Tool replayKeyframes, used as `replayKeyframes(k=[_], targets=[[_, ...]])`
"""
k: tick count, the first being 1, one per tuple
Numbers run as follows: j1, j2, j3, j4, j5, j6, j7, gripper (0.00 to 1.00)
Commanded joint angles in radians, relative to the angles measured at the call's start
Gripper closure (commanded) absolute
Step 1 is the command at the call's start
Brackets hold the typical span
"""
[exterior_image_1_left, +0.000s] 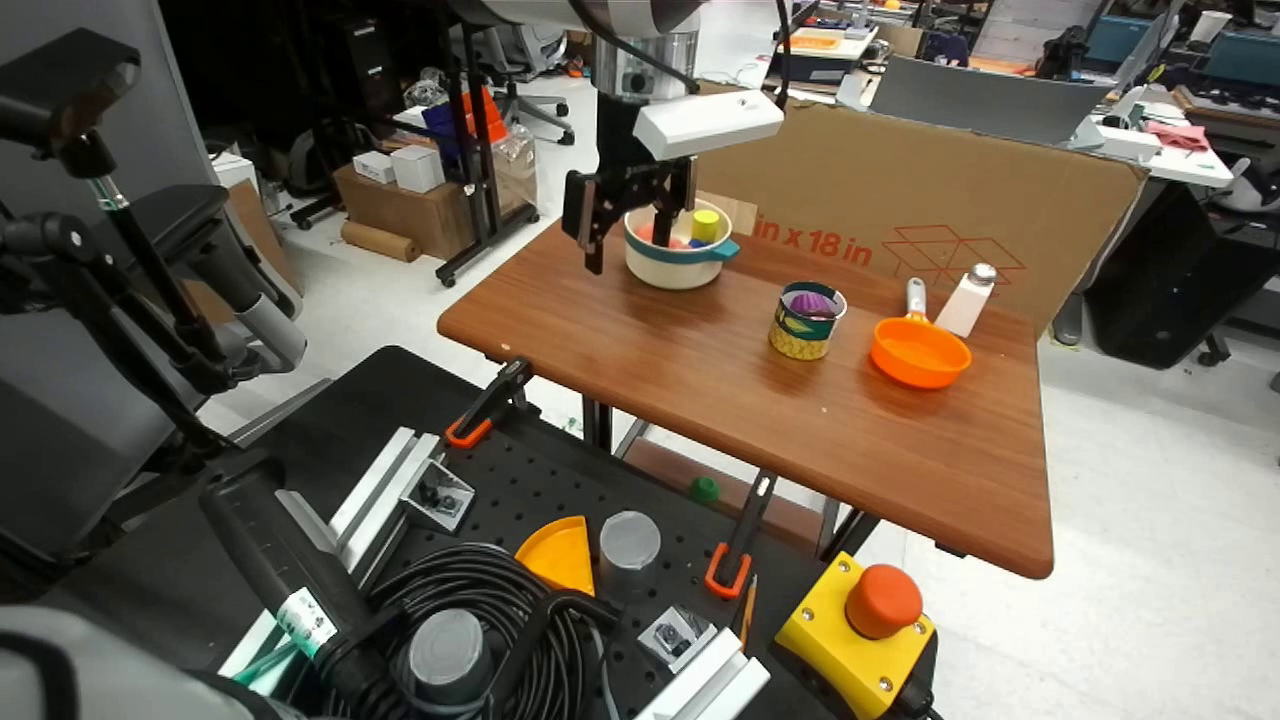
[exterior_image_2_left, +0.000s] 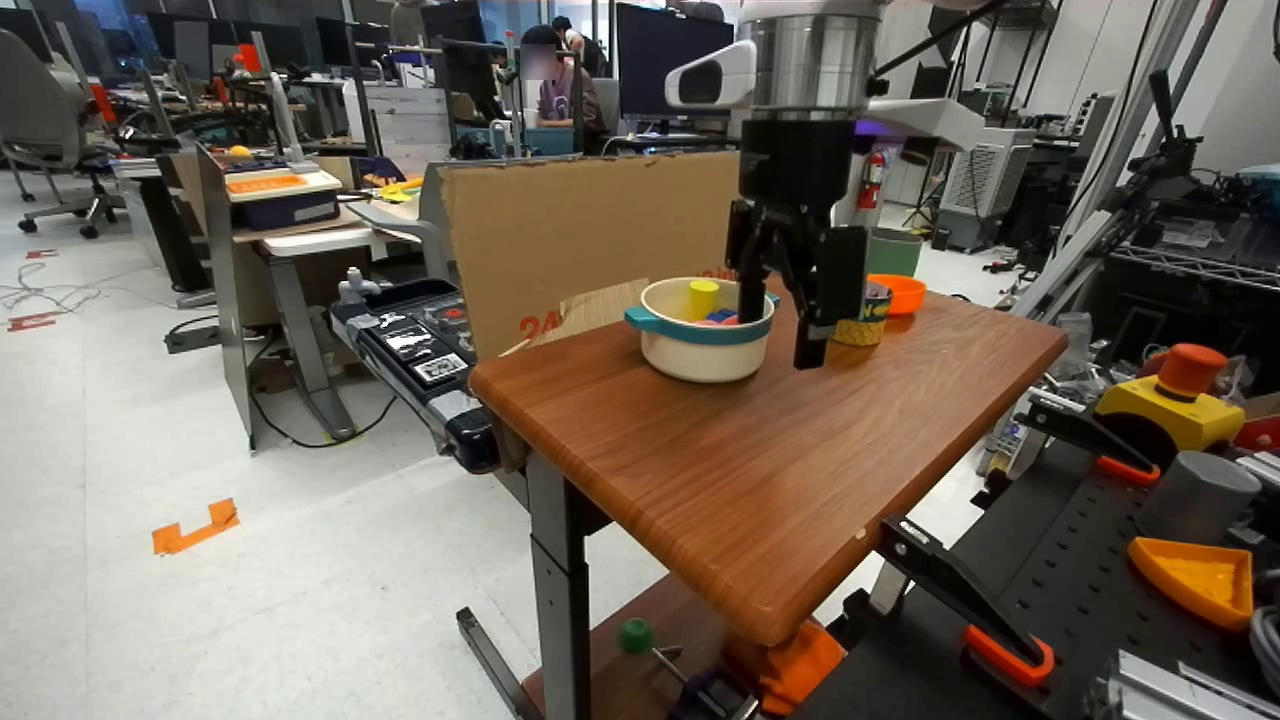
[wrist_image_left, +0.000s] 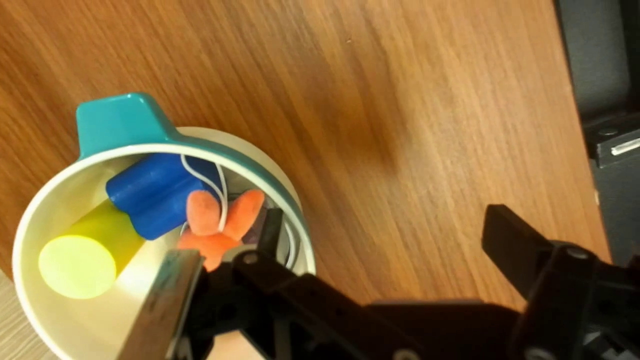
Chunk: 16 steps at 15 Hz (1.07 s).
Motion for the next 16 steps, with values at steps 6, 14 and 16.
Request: replayKeyframes(k=[6,14,16], targets=[[0.014,-0.104,-0.006,-0.110,0.004,0.022,-0.118,0.00],[0.026,-0.149,-0.014,-0.137,0.015,0.017,-0.139,0.00],[0.027,-0.151,-0.016,-0.131,0.022,0.017,-0.137,0.00]])
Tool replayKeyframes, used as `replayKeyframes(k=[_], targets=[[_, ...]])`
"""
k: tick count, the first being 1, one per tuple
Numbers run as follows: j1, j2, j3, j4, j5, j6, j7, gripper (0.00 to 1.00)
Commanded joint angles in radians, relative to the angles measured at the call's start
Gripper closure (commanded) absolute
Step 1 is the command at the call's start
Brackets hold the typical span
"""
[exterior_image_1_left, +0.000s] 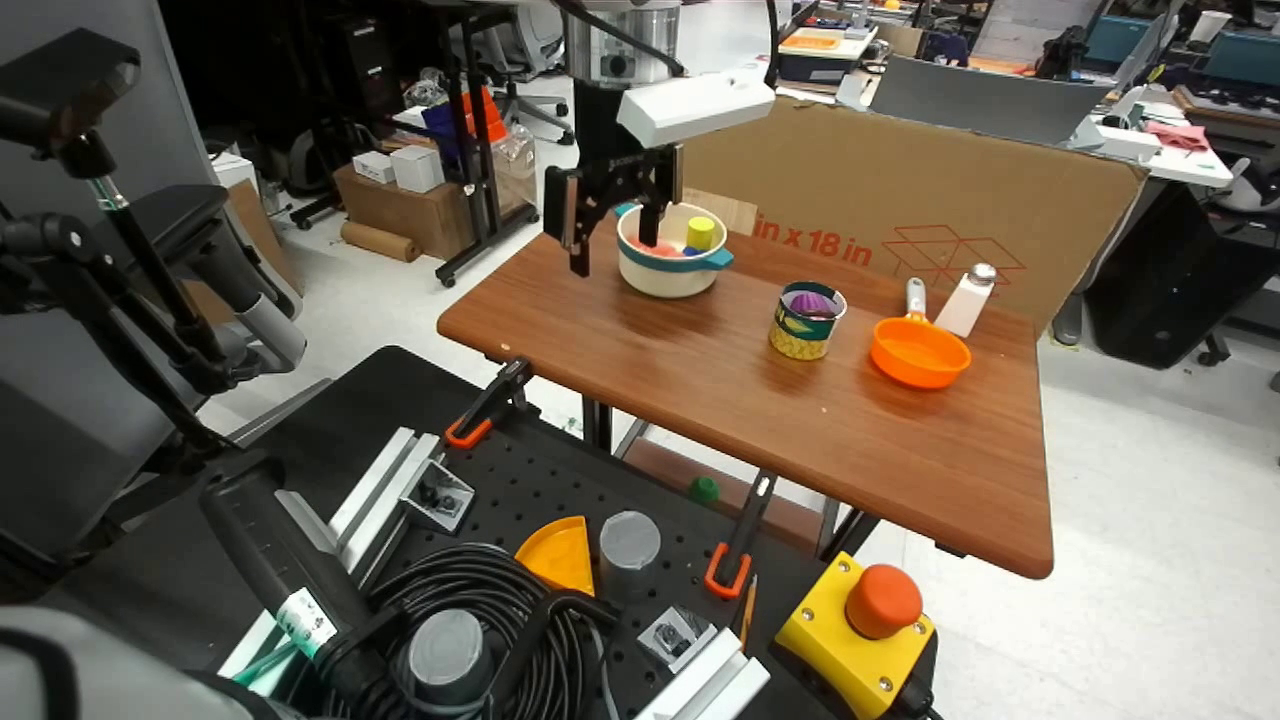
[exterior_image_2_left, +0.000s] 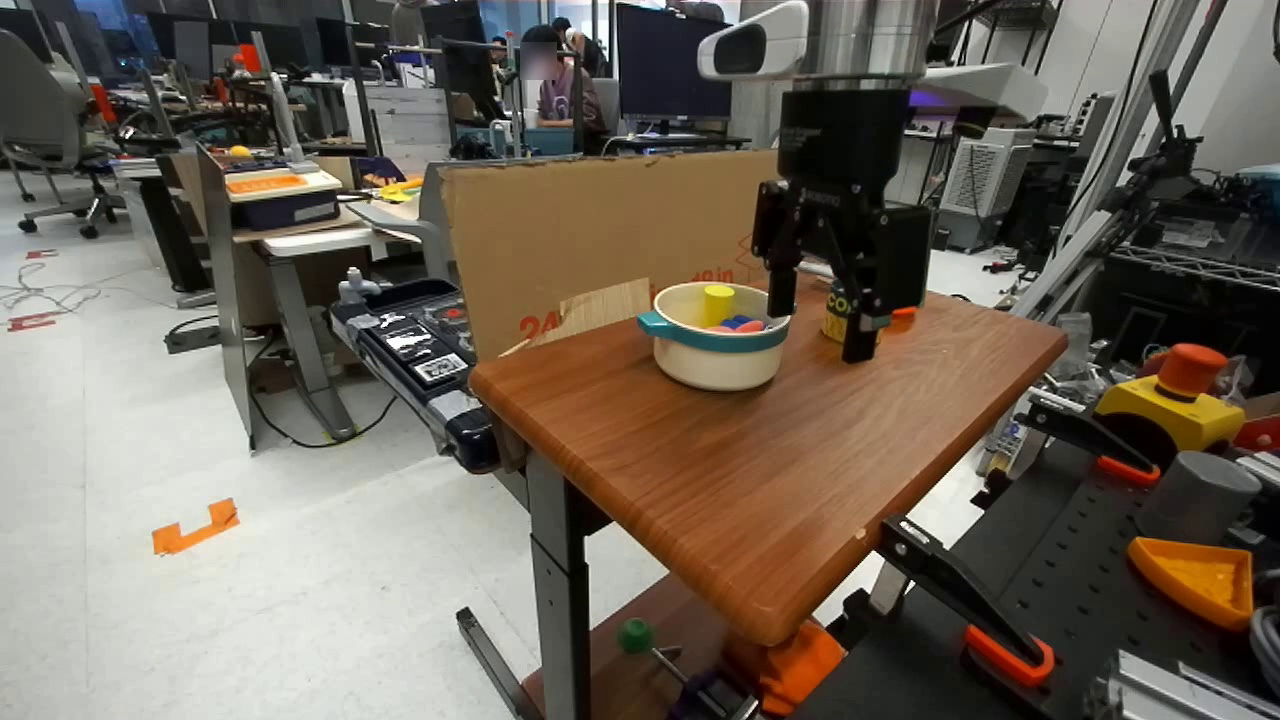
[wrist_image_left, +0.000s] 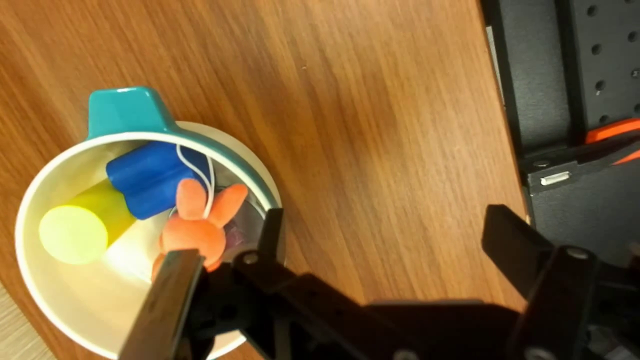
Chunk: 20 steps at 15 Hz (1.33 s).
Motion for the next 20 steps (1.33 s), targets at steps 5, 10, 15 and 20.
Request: replayKeyframes(k=[5,10,15,20], targets=[[0.003,-0.039,-0.012,-0.010,0.093,0.029,-0.114,0.00],[0.000,-0.024,-0.032,0.045,0.144,0.080,-0.041,0.00],[0.007,0.010,-0.070,0.112,0.145,0.145,0.052,0.00],[0.009,0.077,-0.076,0.172,0.134,0.103,0.105,0.00]])
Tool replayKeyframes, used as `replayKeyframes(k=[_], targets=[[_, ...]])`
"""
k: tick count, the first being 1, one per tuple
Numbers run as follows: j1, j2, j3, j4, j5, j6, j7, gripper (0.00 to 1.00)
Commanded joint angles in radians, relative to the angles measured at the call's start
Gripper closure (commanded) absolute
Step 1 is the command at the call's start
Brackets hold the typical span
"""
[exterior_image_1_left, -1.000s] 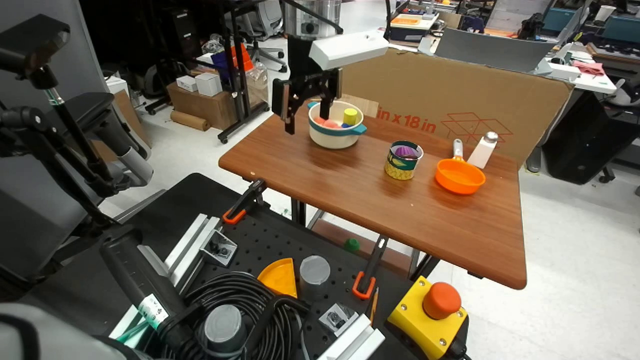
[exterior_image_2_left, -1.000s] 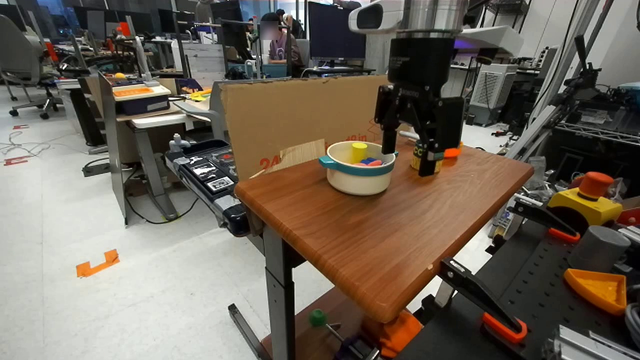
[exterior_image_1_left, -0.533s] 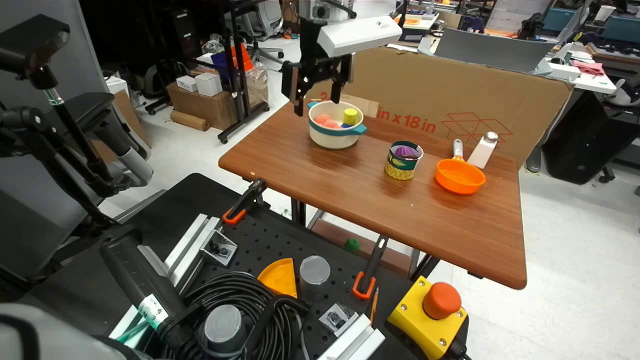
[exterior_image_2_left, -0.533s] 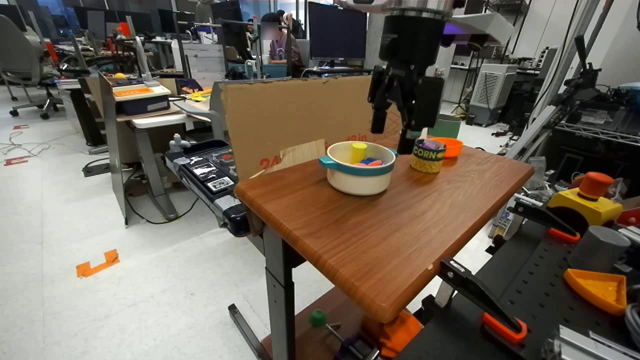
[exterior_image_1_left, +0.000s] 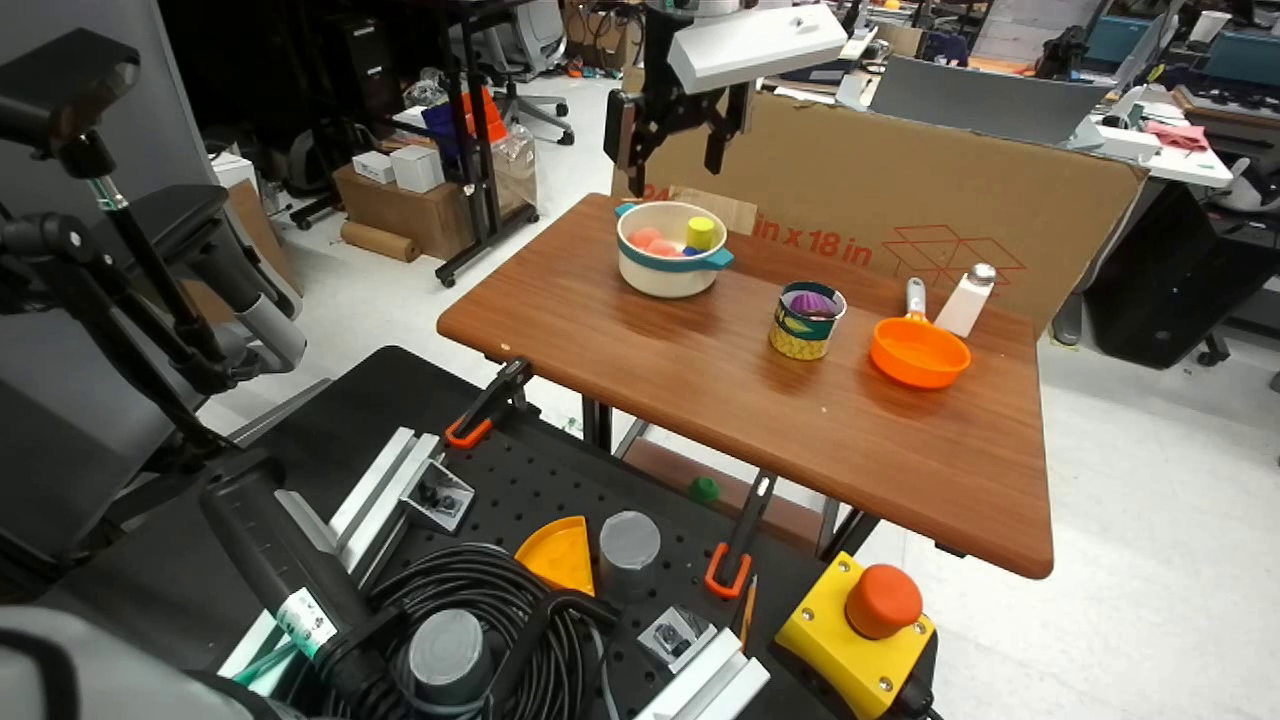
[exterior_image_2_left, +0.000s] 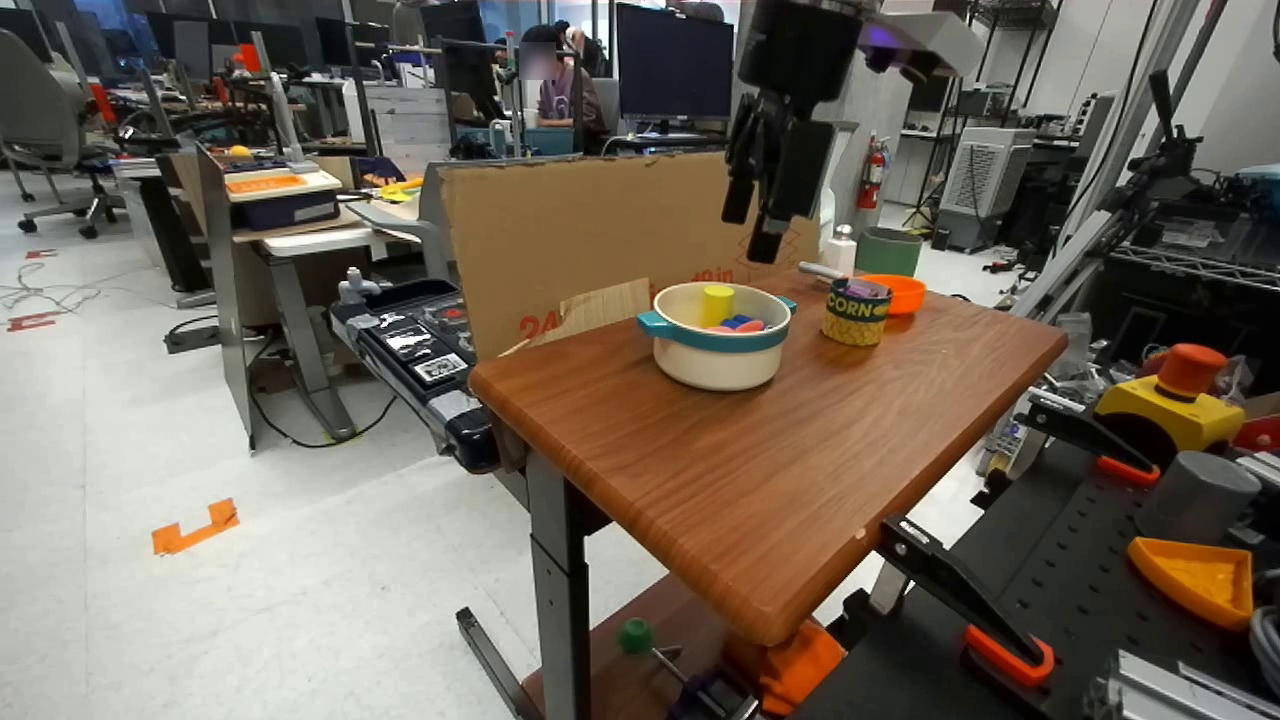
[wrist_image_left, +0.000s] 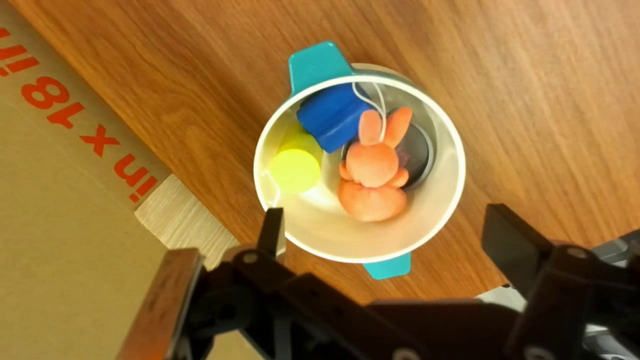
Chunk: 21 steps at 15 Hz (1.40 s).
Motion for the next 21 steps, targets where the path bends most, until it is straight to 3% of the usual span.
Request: replayKeyframes(k=[1,8,21], targets=[[0.014,0.078,-0.011,0.066,-0.003,-0.027,0.040,0.00],[0.009,0.190,0.001,0.148,-0.019,-0.041,0.105,0.00],[0.009,0.226,-0.014,0.192,-0.045,-0.047,0.114,0.00]])
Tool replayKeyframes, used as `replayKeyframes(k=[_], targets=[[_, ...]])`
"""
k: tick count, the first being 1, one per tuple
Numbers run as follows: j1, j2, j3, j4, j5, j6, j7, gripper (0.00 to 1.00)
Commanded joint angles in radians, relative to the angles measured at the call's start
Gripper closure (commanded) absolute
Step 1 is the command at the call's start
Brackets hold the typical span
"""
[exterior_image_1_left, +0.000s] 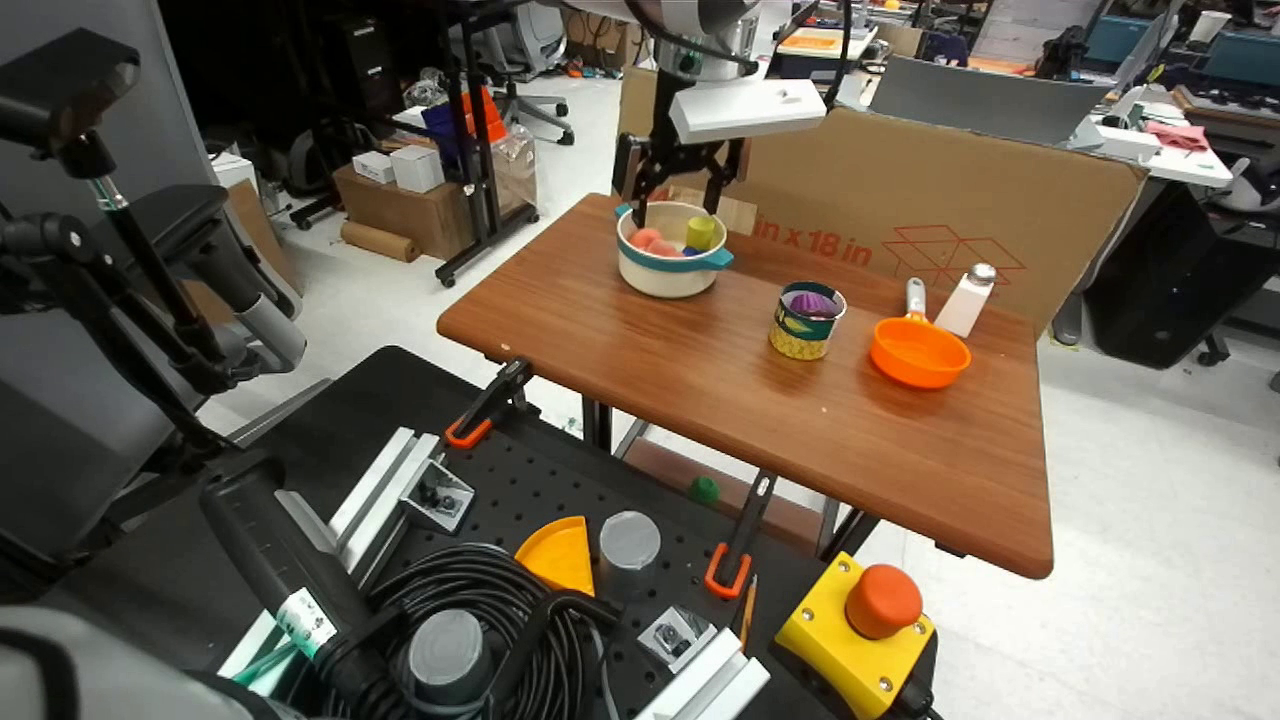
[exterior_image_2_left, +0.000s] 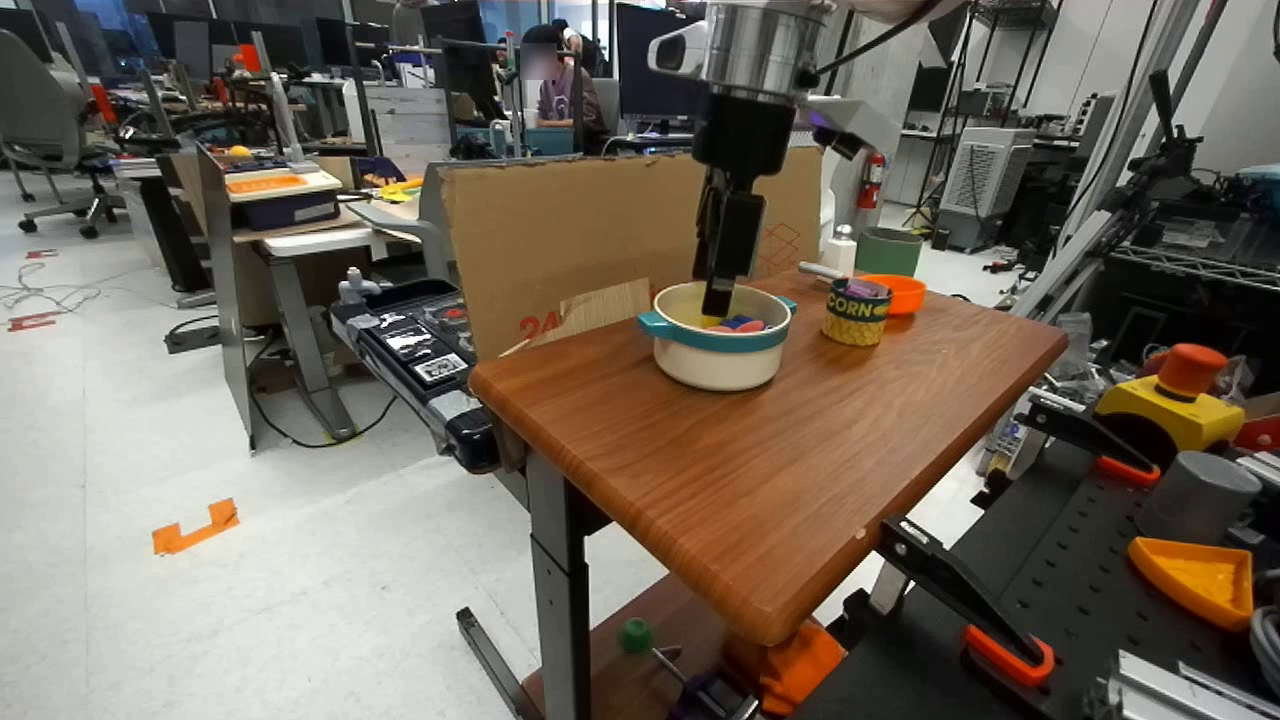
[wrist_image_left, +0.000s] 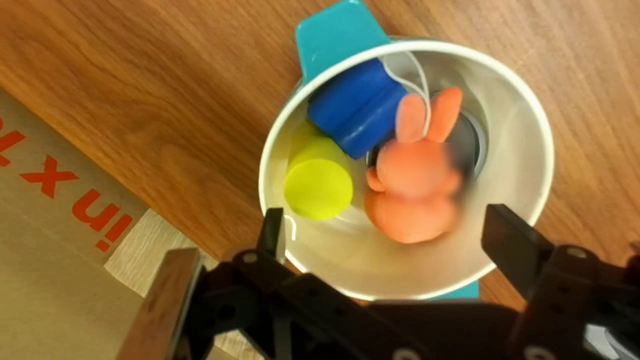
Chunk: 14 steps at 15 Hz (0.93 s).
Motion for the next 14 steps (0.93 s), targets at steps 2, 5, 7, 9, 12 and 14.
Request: replayKeyframes(k=[2,5,7,9,12,14], targets=[[0.005,0.014,-0.012,0.025,-0.041,-0.024,0.024,0.00],[0.000,0.016,-0.010,0.029,-0.046,-0.033,0.021,0.00],[-0.003,0.018,-0.009,0.031,-0.047,-0.039,0.017,0.00],[-0.005,0.019,-0.008,0.033,-0.044,-0.046,0.015,0.00],[-0.007,0.020,-0.006,0.036,-0.040,-0.066,0.012,0.00],[-0.008,0.022,-0.006,0.038,-0.038,-0.075,0.011,0.00]])
